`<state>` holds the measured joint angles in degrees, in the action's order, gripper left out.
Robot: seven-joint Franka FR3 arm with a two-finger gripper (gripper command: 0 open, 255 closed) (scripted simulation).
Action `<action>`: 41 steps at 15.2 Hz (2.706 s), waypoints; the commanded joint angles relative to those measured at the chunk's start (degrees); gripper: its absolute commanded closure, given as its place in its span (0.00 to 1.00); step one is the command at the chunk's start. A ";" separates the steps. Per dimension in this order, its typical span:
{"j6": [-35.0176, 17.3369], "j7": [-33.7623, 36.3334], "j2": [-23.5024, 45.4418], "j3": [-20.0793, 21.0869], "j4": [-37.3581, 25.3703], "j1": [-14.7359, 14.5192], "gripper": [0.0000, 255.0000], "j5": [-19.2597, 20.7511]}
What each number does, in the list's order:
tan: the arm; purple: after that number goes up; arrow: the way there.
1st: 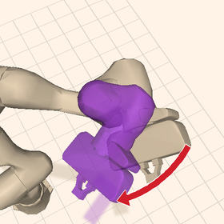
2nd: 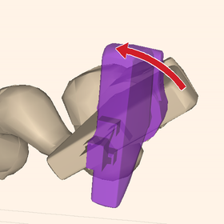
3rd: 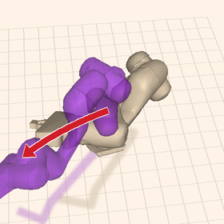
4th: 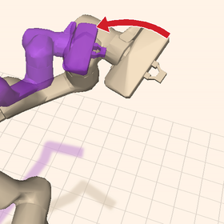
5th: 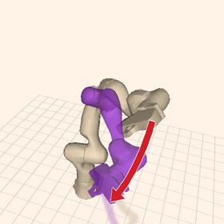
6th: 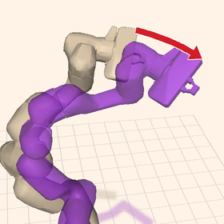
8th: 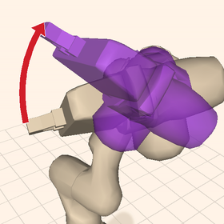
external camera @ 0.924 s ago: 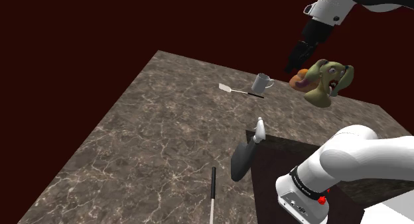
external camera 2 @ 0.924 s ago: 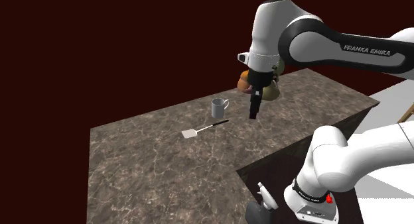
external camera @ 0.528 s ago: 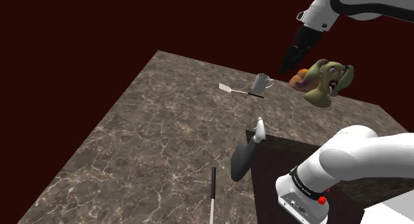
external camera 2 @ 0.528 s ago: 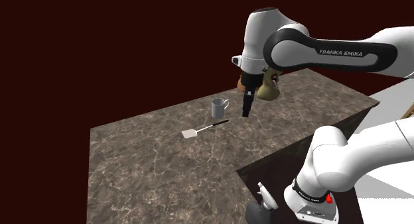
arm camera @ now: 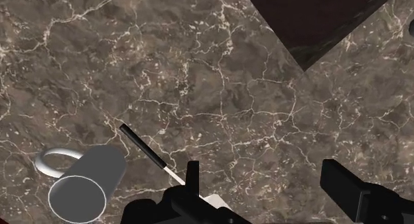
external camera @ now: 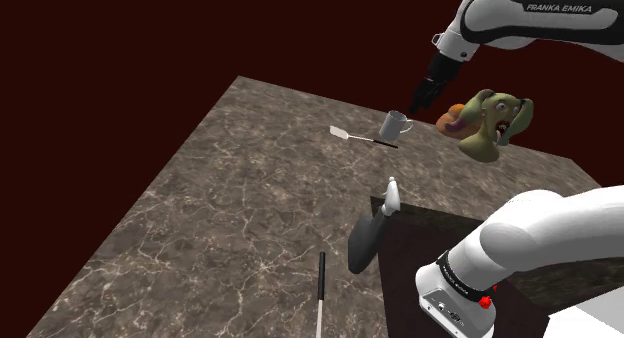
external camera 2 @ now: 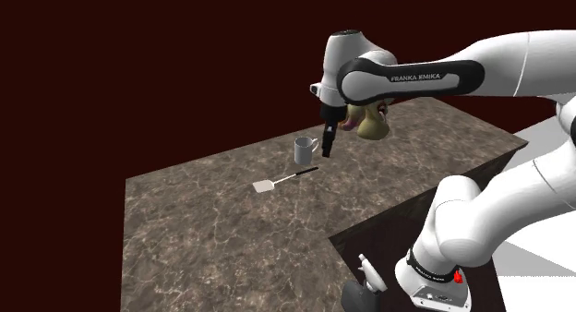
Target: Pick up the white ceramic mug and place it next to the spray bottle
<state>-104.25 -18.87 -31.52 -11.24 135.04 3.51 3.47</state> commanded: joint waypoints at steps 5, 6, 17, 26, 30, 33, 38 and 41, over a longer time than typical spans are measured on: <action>-8.87 -5.62 10.52 -4.62 -2.74 0.58 0.00 0.36; -10.14 -6.63 12.44 -5.37 -3.54 0.63 0.00 0.16; -20.04 -19.18 35.10 -11.24 -16.90 2.35 0.00 -7.41; -25.35 -20.41 38.29 -10.95 -14.48 2.59 0.00 -9.21; -25.35 -20.42 38.29 -10.94 -14.49 2.59 0.00 -9.22; -25.35 -20.41 38.29 -10.94 -14.49 2.59 1.00 -9.22; -25.35 -20.41 38.29 -10.94 -14.49 2.59 1.00 -9.22; -25.35 -20.40 38.29 -10.94 -14.48 2.58 1.00 -9.22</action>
<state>-129.61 -39.27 6.75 -22.16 120.54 6.09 -5.76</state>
